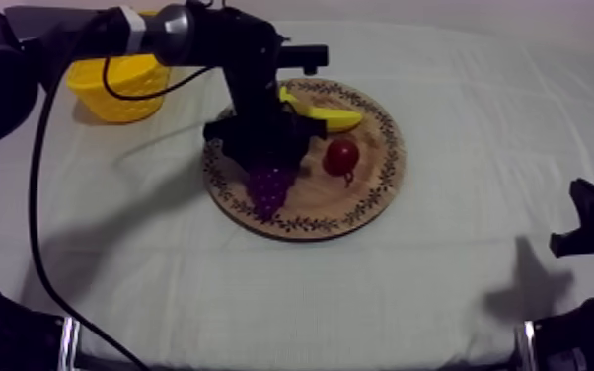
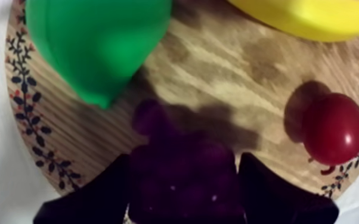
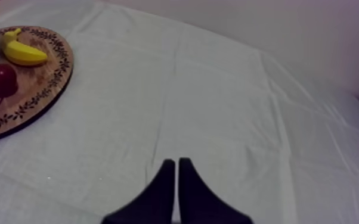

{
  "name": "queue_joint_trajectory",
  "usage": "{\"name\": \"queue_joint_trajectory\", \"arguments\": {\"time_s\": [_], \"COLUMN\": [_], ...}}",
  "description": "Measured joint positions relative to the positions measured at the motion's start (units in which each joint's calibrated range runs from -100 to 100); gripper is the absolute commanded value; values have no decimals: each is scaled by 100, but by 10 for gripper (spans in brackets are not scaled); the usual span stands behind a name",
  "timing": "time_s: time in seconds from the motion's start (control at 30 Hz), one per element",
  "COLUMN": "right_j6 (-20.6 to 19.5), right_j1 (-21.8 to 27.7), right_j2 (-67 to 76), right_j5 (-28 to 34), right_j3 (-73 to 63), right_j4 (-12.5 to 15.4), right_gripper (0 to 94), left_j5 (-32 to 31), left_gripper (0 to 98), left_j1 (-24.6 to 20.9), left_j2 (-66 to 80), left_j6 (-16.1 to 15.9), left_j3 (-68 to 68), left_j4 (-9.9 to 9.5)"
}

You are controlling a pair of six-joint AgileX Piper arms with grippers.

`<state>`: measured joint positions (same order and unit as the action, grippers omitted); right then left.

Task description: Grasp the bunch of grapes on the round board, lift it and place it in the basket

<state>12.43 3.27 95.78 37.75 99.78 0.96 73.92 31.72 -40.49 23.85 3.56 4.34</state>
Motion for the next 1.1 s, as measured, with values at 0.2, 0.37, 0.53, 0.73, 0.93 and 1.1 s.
{"name": "queue_joint_trajectory", "arguments": {"time_s": [0.2, 0.37, 0.53, 0.73, 0.93, 1.1], "right_j6": [0, 0, 0, 0, 0, 0], "right_j1": [0, 0, 0, 0, 0, 0], "right_j2": [0, 0, 0, 0, 0, 0], "right_j5": [0, 0, 0, 0, 0, 0], "right_j3": [0, 0, 0, 0, 0, 0], "right_j4": [0, 0, 0, 0, 0, 0], "right_gripper": [3, 3, 3, 3, 3, 3], "left_j5": [-45, 29, 91, 335, 543, 622], "left_gripper": [496, 495, 494, 491, 490, 490], "left_j1": [134, 303, 417, 337, 158, -65], "left_j2": [455, 1005, 1691, 2422, 3103, 3669], "left_j6": [79, 221, 346, 472, 526, 536], "left_j3": [-372, -690, -1073, -1365, -1566, -1957], "left_j4": [-4, -50, -86, -210, -297, -335]}}
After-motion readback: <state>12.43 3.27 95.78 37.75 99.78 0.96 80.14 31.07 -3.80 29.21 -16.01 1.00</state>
